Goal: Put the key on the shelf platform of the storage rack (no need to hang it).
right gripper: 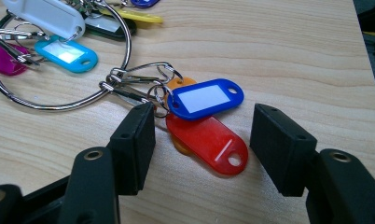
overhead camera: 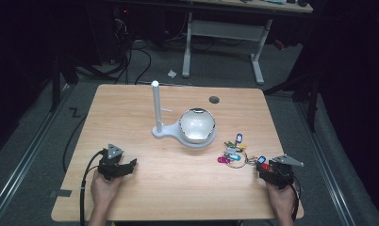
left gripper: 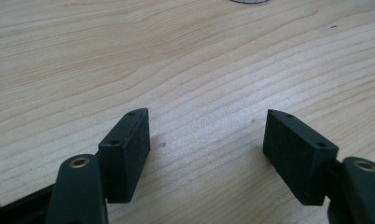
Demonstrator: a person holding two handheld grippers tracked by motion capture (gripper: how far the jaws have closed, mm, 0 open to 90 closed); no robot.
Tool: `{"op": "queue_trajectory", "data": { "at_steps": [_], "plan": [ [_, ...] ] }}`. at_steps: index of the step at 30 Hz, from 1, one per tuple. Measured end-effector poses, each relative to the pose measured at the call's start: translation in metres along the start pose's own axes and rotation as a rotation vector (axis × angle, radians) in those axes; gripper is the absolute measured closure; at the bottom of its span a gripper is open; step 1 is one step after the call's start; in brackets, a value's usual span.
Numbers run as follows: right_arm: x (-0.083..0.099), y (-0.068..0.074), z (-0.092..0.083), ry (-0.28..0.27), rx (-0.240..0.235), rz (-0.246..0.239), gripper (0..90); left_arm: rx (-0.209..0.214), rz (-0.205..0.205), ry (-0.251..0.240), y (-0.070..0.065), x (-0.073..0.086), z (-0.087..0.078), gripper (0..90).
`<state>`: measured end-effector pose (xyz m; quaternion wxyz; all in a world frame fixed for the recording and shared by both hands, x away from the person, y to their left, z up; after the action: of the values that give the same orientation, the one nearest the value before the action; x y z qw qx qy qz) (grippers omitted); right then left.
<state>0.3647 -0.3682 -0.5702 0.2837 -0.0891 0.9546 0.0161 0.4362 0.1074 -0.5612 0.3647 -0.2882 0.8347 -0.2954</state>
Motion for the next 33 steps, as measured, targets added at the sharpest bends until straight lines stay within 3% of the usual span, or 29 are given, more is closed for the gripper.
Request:
{"op": "queue_trajectory", "data": {
  "at_steps": [25,33],
  "plan": [
    [0.0001,0.0007,-0.0007,0.003,0.001,-0.001,42.6,-0.001,0.001,-0.002,0.0002,-0.0006,0.0002,32.2],
    [-0.0007,0.0055,-0.0048,-0.016,-0.023,0.003,45.5,-0.002,-0.001,-0.003,0.0002,-0.0007,0.0003,32.1]
  ]
}}
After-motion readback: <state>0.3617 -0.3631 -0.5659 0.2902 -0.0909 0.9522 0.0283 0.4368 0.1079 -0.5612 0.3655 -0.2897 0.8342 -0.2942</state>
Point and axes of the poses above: each handheld gripper's, and its own axes: z roughly forward along the jaws, x roughly out of its underside, y roughly to its left, the point moved 6 cm from there along z, roughly forward along the jaws, and after that the axes turned 14 degrees about y, right-handed, at the moved point
